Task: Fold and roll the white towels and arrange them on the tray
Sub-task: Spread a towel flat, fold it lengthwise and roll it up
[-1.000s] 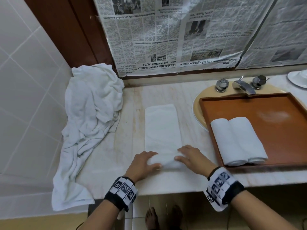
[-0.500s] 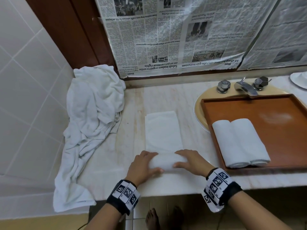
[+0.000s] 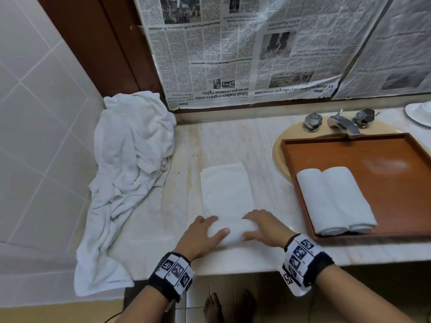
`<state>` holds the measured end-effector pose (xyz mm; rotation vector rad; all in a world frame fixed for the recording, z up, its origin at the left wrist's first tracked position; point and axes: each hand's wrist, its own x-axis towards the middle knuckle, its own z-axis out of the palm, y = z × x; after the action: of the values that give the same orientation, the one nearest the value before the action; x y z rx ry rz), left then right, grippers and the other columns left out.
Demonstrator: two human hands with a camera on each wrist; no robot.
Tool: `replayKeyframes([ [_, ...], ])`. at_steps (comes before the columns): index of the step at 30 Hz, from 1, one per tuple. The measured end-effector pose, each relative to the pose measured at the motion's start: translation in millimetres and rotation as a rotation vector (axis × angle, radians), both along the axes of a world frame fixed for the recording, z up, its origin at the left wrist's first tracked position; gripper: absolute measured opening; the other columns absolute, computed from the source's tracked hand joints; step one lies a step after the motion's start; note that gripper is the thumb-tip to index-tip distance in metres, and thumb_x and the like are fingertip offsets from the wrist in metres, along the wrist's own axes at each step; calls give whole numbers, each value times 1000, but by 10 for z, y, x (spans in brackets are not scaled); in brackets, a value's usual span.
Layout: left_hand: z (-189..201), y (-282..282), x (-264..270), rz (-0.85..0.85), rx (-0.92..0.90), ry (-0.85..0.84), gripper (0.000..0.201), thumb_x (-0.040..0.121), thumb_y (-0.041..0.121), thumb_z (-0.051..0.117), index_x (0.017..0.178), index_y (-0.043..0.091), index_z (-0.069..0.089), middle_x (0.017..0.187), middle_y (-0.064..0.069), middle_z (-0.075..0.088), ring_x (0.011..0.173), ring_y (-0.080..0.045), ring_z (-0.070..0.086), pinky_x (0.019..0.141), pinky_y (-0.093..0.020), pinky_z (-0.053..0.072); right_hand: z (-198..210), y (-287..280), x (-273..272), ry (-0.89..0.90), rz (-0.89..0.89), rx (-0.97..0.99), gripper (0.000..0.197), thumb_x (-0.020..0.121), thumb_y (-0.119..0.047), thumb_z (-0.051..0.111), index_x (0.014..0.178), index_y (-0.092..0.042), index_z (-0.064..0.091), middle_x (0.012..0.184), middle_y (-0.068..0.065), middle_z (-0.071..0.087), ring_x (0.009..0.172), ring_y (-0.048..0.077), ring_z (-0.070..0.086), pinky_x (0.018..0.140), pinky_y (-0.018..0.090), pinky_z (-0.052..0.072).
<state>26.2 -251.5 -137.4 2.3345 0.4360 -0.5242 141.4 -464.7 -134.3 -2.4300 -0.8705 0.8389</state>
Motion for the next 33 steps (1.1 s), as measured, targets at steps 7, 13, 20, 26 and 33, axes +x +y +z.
replayKeyframes([
  [7,19,26,1,81,-31,-21,92,61,84,69,126,21,51,124,7,36,111,-13,50,93,-26,43,8,-47,68,195,-119,95,47,81,-63,66,108,-25,69,109,-11,68,102,9,60,91,28,47],
  [13,-85,68,-54,138,-39,-37,90,54,89,68,118,27,55,111,10,46,104,-9,50,86,-26,43,-55,-60,-267,-239,-72,30,64,92,-65,39,140,-22,44,137,-3,49,123,17,46,99,32,42],
  [20,-107,-56,-155,60,120,-150,93,64,89,59,136,31,46,134,13,35,121,-12,37,92,-34,48,-118,27,-199,-121,-26,41,74,76,-69,67,134,-25,52,126,-7,52,116,12,46,95,26,40],
  [26,-170,-7,-155,14,67,-279,72,72,78,65,134,46,46,132,16,46,116,-12,45,93,-33,46,24,28,-13,197,-169,143,63,72,-62,76,121,-25,61,118,-10,63,111,11,58,93,24,46],
  [33,-4,189,259,-32,-101,-114,66,69,72,74,118,28,63,116,7,62,106,-12,57,91,-27,45,-125,29,-285,-466,39,54,68,85,-57,59,139,-17,45,138,2,47,127,25,44,96,37,46],
])
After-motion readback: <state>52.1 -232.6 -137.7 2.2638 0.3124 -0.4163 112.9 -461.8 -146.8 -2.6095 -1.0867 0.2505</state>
